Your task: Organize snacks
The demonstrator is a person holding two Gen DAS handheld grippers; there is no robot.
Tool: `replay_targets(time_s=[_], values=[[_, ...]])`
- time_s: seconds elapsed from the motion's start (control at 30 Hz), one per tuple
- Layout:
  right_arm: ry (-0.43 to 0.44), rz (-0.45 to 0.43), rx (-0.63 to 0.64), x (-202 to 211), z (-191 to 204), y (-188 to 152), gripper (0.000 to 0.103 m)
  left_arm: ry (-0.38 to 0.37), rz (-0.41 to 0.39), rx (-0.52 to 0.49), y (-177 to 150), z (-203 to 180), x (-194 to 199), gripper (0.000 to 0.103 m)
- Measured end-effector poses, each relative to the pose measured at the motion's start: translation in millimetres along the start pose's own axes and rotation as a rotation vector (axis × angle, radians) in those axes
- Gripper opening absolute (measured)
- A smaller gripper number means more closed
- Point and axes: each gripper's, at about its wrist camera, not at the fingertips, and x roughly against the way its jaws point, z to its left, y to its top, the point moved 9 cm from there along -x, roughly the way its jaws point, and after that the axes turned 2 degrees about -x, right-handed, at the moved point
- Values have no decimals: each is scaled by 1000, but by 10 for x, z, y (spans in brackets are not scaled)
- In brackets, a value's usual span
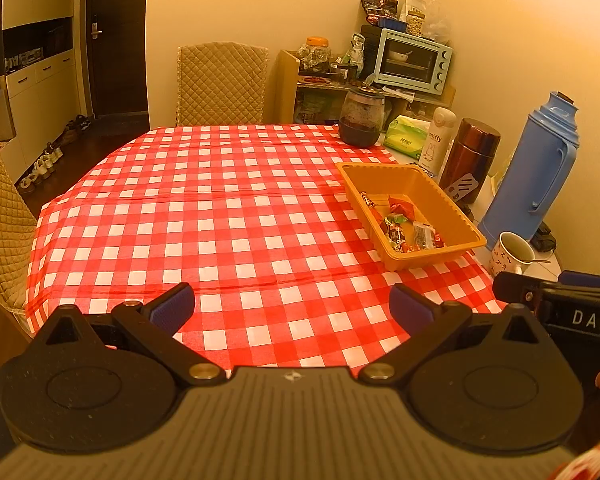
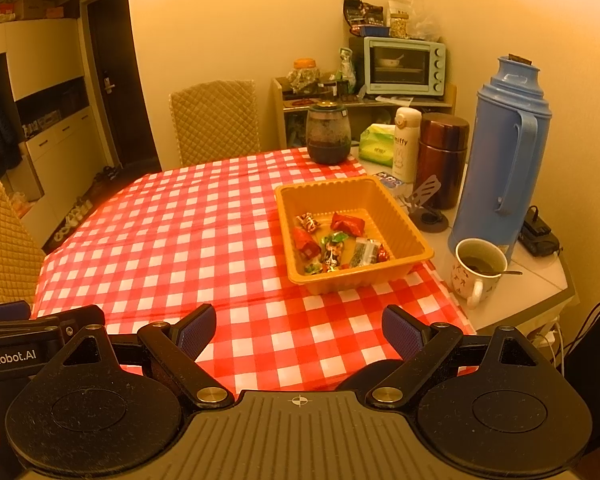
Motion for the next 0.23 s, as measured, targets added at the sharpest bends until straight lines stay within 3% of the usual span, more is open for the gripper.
replay_targets(time_s=[0.23], values=[[1, 2, -2, -11, -17, -27, 89, -2, -14, -6, -4, -26, -1, 103]])
